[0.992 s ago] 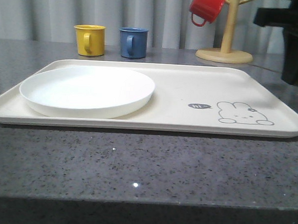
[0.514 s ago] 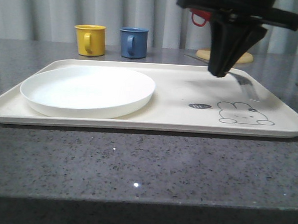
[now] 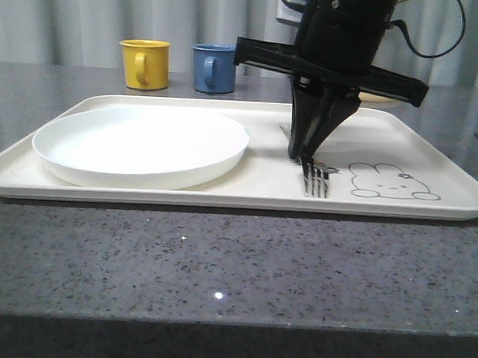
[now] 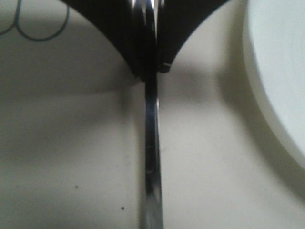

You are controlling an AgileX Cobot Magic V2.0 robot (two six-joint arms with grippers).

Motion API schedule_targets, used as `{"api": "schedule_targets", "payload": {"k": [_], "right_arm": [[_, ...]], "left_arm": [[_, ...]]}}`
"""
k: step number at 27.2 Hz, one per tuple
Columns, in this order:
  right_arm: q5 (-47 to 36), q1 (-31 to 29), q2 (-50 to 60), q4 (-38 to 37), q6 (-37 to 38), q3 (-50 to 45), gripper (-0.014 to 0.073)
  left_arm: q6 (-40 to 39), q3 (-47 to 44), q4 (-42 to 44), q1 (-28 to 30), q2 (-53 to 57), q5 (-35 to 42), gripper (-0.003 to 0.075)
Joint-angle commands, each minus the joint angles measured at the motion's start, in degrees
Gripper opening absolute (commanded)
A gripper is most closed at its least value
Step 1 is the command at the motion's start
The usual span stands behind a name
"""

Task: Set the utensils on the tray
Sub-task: 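Grasp the steel fork with the right gripper and lower it onto the tray, then open the right gripper and lift it away from the fork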

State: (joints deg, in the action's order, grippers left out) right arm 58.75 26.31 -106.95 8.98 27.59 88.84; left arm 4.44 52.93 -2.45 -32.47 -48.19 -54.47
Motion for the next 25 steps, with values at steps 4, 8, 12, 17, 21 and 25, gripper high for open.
{"api": "schedule_targets", "payload": {"k": [4,8,12,17,21,25], "right_arm": [[-3.0,0.0,2.3,0.2,1.4,1.7,0.0190],[-2.7,0.0,2.4,0.2,1.4,1.7,0.0289],[-2.4,0.0,3.4,-0.2,0.4,1.7,0.0313],[-2.5,0.0,6.7,-1.1,-4.7,1.7,0.0309],[0.3,-0.1,10.1,-3.1,-9.4,1.7,0.0309],[4.5,-0.7,13.0,-9.0,-10.4,1.6,0.0309]], "left_arm": [[-0.5,1.5,-0.7,-0.4,-0.1,3.4,0.0423],[-0.5,1.5,-0.7,-0.4,-0.1,3.4,0.0422],[-0.5,1.5,-0.7,-0.4,-0.1,3.4,0.0422],[-0.5,1.5,-0.7,-0.4,-0.1,3.4,0.0423],[-0.5,1.5,-0.7,-0.4,-0.1,3.4,0.0423],[-0.5,1.5,-0.7,-0.4,-0.1,3.4,0.0422]]}}
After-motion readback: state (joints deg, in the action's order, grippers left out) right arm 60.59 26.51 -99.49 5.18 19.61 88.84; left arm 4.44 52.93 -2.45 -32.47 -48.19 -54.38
